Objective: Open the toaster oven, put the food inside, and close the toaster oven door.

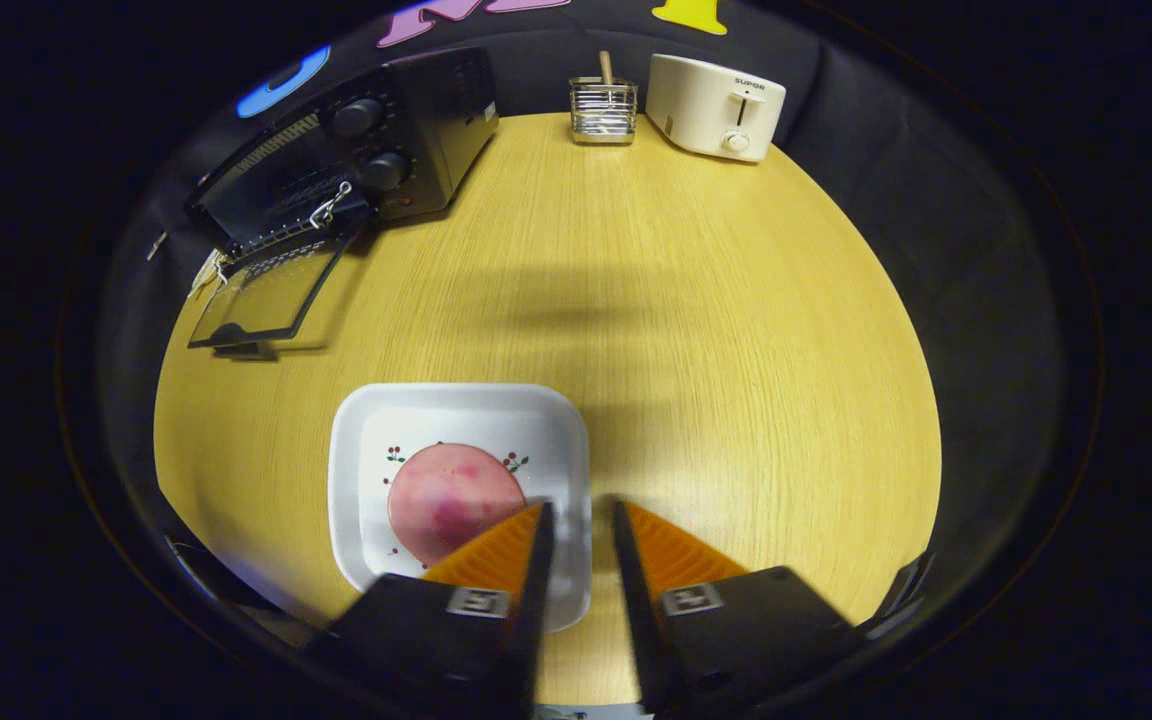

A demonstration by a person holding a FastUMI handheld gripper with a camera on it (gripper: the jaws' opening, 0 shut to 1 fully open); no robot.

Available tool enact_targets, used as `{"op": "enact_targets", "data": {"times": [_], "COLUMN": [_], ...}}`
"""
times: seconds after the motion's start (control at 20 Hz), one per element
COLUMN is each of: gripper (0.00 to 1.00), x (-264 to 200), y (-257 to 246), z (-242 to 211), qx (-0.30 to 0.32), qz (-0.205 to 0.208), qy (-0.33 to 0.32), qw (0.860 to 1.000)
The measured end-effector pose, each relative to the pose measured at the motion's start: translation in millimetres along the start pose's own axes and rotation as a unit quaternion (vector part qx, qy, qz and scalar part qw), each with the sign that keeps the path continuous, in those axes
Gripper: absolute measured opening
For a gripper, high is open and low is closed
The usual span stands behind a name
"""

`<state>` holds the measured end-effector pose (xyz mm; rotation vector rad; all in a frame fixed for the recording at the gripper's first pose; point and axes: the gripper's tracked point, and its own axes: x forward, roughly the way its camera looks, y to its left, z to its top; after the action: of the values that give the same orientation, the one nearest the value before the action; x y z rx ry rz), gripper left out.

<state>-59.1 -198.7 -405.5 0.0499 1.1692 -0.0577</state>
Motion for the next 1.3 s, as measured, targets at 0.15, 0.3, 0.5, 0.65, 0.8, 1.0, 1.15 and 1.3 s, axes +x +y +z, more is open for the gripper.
{"op": "enact_targets", "data": {"times": [0.15,0.3,0.5,0.65,0.8,1.0,1.15,1.3], "gripper": [0.19,0.14,0.08,0.08,0.05,0.05,0.05,0.05], "x": [2,16,4,3,3,-1,-8,-21], "y": [2,0,2,4,11,21,25,27], "z": [-2,-6,-5,-7,-9,-12,-4,2], "qx": [0.014,0.026,0.023,0.063,0.133,0.213,0.275,0.331], "qz": [0.003,0.004,0.016,0.056,0.109,0.159,0.186,0.208], "qy": [0.007,0.029,0.039,0.049,0.070,0.089,0.080,0.063], "qw": [1.000,0.999,0.999,0.995,0.983,0.960,0.940,0.918]}}
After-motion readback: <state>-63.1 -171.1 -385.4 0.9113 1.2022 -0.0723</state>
